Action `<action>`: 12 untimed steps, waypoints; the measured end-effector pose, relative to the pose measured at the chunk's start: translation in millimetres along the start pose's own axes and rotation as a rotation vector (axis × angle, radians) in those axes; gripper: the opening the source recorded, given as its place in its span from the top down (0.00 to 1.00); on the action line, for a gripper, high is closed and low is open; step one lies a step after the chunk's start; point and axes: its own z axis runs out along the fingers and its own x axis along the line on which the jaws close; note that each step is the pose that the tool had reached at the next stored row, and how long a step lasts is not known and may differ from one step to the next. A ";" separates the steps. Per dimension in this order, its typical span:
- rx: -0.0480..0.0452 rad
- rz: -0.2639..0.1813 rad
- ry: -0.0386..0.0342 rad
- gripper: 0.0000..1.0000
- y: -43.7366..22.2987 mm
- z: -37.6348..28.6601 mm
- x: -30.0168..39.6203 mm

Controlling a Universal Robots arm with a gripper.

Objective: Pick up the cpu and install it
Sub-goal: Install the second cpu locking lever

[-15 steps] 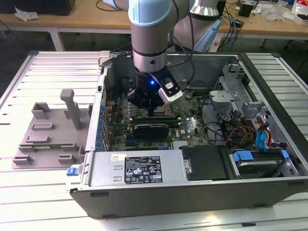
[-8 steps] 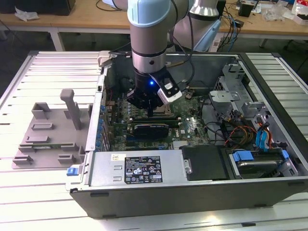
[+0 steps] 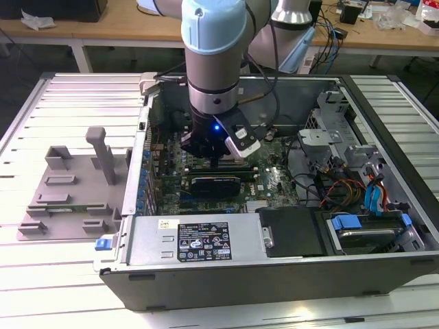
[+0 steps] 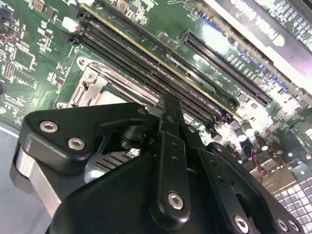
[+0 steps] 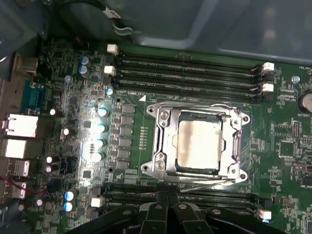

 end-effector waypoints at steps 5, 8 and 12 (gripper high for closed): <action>-0.0262 0.001 -0.0028 0.89 -1.8 0.1 2.1; -0.0393 0.008 -0.0046 0.89 -3.8 2.5 5.6; -0.0568 0.024 -0.0079 0.89 -5.1 4.3 5.9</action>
